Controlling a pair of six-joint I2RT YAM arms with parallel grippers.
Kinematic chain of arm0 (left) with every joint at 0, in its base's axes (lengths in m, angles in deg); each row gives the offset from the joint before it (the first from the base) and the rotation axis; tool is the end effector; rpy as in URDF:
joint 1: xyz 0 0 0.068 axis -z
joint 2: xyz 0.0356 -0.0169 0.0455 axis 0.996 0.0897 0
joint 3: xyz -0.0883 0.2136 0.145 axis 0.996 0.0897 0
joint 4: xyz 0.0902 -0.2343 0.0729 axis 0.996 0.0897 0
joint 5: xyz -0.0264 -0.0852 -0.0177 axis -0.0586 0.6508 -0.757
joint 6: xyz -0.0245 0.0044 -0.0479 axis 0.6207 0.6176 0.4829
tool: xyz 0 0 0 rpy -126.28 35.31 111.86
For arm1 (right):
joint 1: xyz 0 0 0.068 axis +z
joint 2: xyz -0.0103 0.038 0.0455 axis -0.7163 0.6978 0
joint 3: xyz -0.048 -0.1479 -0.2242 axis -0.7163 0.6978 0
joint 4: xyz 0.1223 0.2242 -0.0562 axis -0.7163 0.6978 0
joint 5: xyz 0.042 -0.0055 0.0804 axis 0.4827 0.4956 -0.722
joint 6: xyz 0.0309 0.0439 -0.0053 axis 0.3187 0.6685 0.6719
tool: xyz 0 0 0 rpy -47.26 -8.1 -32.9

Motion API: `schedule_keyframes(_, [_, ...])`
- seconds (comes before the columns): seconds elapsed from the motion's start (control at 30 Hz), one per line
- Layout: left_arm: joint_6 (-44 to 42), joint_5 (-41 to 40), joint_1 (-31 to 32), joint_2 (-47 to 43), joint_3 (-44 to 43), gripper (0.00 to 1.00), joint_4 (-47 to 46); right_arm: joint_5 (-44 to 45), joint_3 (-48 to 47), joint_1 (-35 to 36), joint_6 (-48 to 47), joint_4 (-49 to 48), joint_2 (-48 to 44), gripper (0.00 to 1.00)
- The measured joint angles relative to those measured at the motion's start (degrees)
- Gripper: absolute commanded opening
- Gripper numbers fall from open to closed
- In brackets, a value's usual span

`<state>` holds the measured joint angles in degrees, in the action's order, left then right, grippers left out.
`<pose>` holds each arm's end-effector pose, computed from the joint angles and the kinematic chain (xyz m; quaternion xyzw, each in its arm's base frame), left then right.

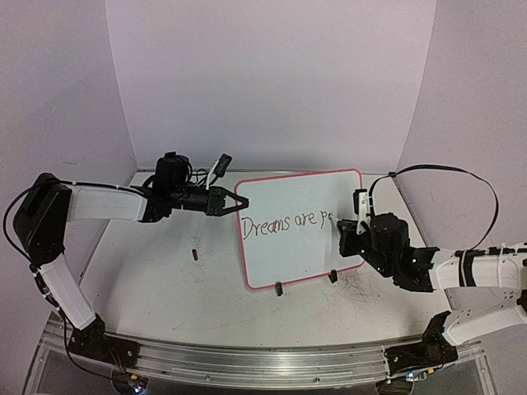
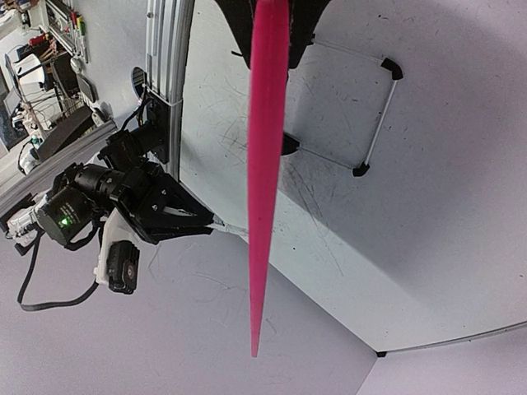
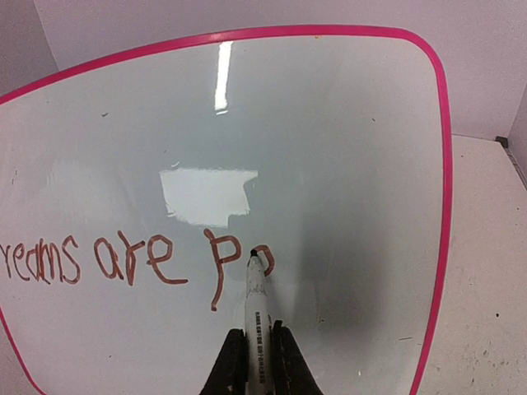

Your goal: Write a sentence on the whiteboard

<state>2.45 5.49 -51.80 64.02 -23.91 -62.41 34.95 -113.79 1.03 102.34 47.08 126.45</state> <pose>0.3026 -0.2284 0.2445 0.3137 0.7128 -0.5357 0.3264 0.1828 0.1757 0.2207 -0.1138 0.7844 0.1741 0.5844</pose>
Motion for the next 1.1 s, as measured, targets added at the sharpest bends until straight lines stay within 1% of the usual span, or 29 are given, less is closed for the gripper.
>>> schedule_keyframes(0.13, [-0.1,0.0,0.0,0.0,0.0,0.0,0.0,-0.1,0.1,0.0,0.0,1.0,-1.2,0.0])
schedule_keyframes(0.3, [-0.1,0.0,0.0,-0.1,0.0,0.0,0.1,0.8,1.1,-0.1,-0.4,1.9,-8.4,0.0])
schedule_keyframes(0.37, [-0.1,0.0,0.0,-0.1,0.0,0.0,0.1,1.0,1.1,-0.5,-0.6,1.8,-9.3,0.0])
schedule_keyframes(0.83, [-0.2,0.0,0.1,-0.2,0.0,0.0,0.1,-2.5,2.9,-1.5,-2.9,2.4,-6.9,0.0])
schedule_keyframes(1.1, [-0.2,0.0,0.1,-0.2,0.0,0.0,0.1,-1.9,2.9,-1.5,-3.0,1.6,-6.8,0.0])
